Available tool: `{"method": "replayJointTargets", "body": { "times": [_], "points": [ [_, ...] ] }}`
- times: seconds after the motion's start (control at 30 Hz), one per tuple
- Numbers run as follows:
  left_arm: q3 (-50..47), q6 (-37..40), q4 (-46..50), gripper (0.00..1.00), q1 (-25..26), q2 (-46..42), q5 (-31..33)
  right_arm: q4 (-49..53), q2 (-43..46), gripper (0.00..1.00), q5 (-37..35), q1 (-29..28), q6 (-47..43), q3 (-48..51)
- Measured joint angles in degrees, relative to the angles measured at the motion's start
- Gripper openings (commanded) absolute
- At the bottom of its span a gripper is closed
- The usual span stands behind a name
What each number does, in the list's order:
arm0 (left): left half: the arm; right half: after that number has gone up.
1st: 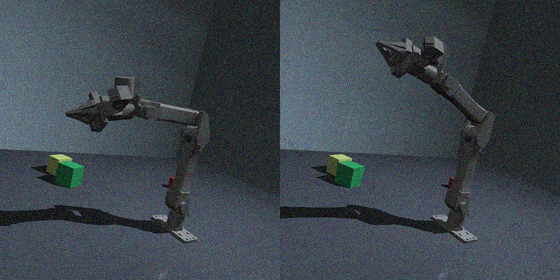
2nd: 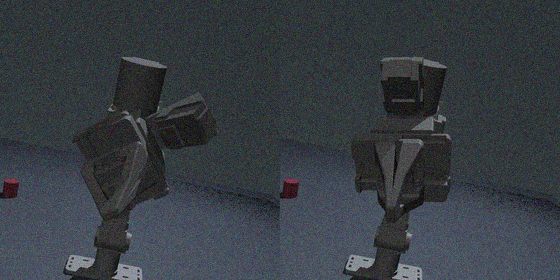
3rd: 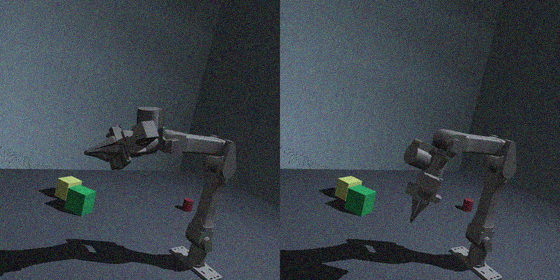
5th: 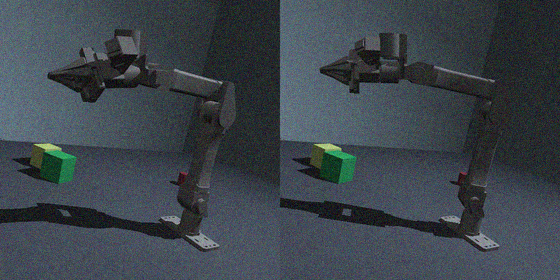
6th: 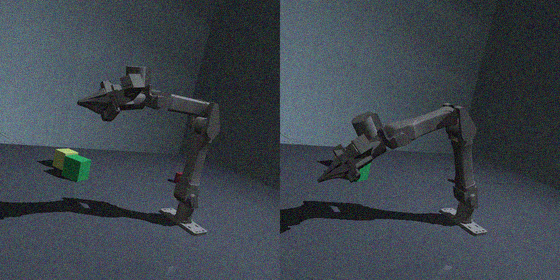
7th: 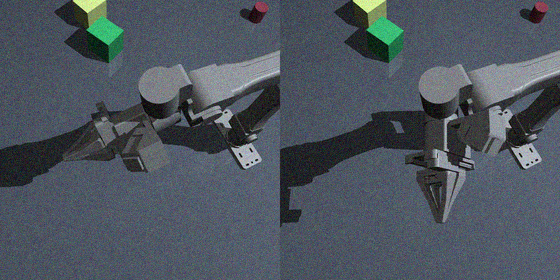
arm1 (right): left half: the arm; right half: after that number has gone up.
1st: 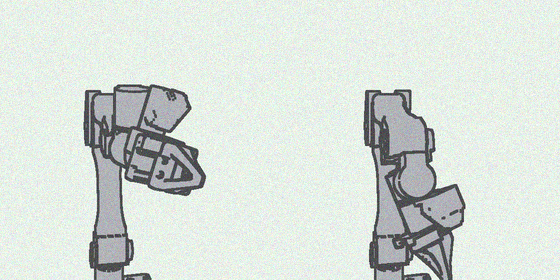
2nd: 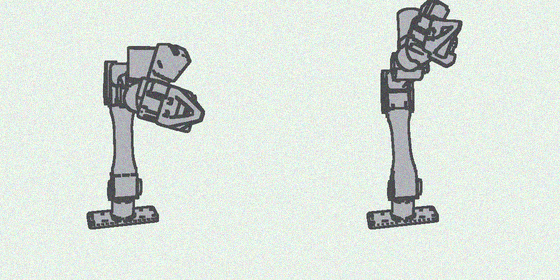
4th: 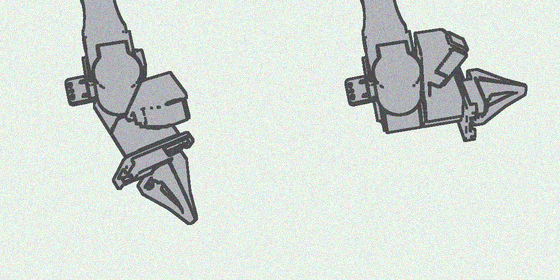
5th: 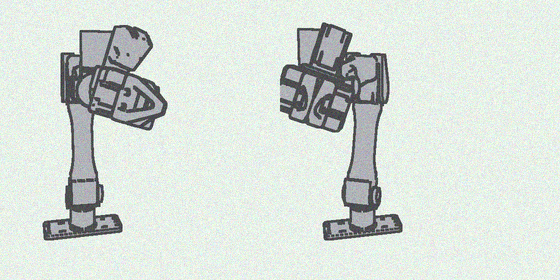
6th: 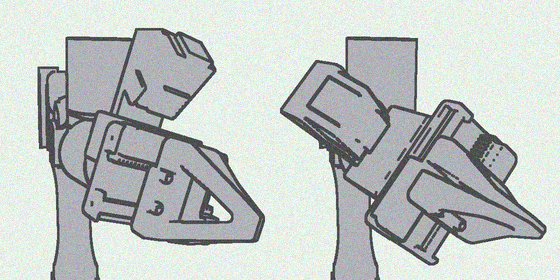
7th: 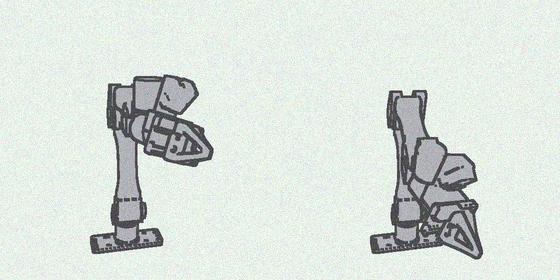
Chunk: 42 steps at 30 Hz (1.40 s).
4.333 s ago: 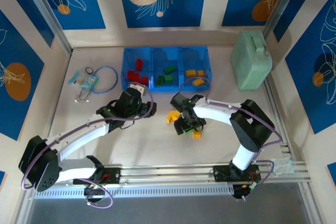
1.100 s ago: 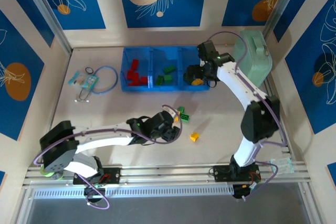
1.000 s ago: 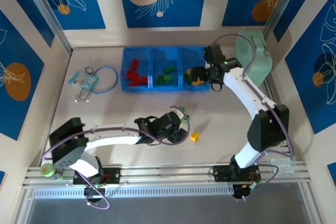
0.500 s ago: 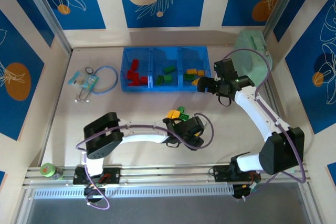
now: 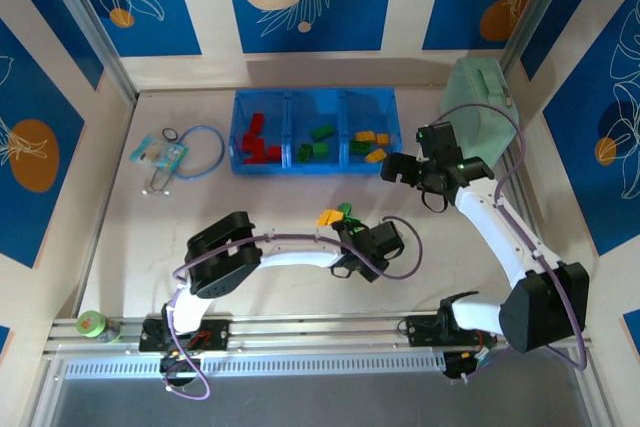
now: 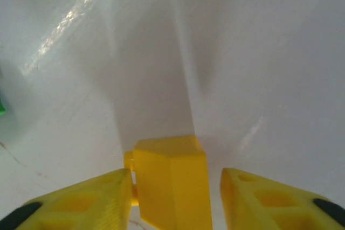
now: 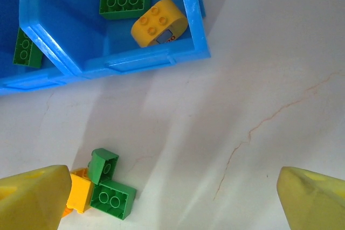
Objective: Sort the legos into containers by color
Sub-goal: Pick up the lego from the middle-left of the table, then place the lego in the container.
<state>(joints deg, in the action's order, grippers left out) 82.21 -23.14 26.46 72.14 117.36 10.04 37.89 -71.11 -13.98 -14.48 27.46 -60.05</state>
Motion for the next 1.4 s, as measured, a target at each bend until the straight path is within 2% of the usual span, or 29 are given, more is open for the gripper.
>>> {"method": "replayJointTargets", "body": {
  "times": [0.13, 0.43, 0.67, 0.8, 0.97, 1.13, 1.4],
  "points": [
    [0.8, 0.2, 1.5, 0.33, 0.0, 0.4, 1.2, -0.1, 2.5, 0.98, 0.1, 1.3, 0.1, 1.3],
    [1.1, 0.2, 2.4, 0.3, -2.1, 0.1, 1.9, -0.5, 7.1, 0.97, 0.0, 2.6, 1.9, 6.1],
    [4.2, 1.2, 1.7, 0.3, -11.9, -3.9, -1.4, -0.6, 9.7, 0.97, 0.1, 2.6, 4.0, 10.9],
    [10.6, 2.2, 0.7, 0.31, -18.0, -4.4, -4.2, -0.6, 10.2, 0.96, 0.5, 2.4, 4.4, 12.2],
    [22.4, 3.3, 1.0, 0.31, -23.1, -1.9, -6.4, -0.6, 11.2, 0.95, 0.5, 0.9, 5.1, 13.3],
    [37.6, 4.2, 2.6, 0.32, -25.6, 6.5, -7.9, -0.4, 12.6, 0.95, 0.5, -0.6, 6.0, 14.6],
    [46.6, 3.6, 5.4, 0.35, -28.2, 16.7, -10.1, 0.3, 14.4, 0.95, 0.5, -1.8, 7.0, 15.7]
  ]
}}
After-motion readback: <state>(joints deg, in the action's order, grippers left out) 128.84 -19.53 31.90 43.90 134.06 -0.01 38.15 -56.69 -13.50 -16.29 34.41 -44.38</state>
